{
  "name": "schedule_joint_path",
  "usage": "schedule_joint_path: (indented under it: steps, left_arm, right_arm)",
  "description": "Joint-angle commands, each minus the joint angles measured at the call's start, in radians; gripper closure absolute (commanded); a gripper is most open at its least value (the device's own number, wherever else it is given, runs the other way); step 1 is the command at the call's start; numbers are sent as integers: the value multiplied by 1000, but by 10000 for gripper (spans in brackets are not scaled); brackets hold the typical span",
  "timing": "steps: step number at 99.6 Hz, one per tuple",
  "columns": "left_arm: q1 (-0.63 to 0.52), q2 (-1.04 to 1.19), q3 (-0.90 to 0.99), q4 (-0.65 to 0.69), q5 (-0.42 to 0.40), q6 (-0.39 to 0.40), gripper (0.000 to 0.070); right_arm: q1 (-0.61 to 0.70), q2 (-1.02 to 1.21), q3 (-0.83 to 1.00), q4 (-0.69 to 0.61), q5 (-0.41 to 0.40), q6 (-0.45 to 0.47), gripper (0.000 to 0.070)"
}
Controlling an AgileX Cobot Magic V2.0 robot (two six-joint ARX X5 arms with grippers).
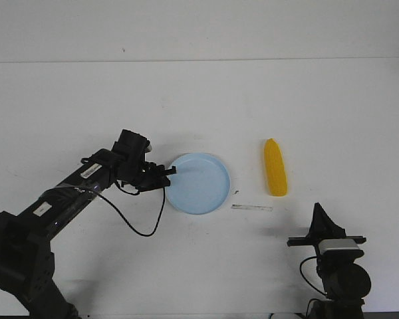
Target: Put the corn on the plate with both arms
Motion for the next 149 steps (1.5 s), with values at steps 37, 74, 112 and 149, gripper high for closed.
schedule_joint_path:
  steps: [37,74,112,149]
  left_arm:
    - [-2,39,0,13,-6,2,661]
    - [-2,21,0,2,-6,7,533]
    - [-1,-158,-45,52,-13,36,535]
    - [75,-595,-558,564,-79,78,672]
  right_arm:
    - [0,2,-2,14,0,0,691]
    - [0,2,-2,14,0,0,691]
    - [0,2,-2,14,0,0,691]
    - [0,2,-2,14,0,0,691]
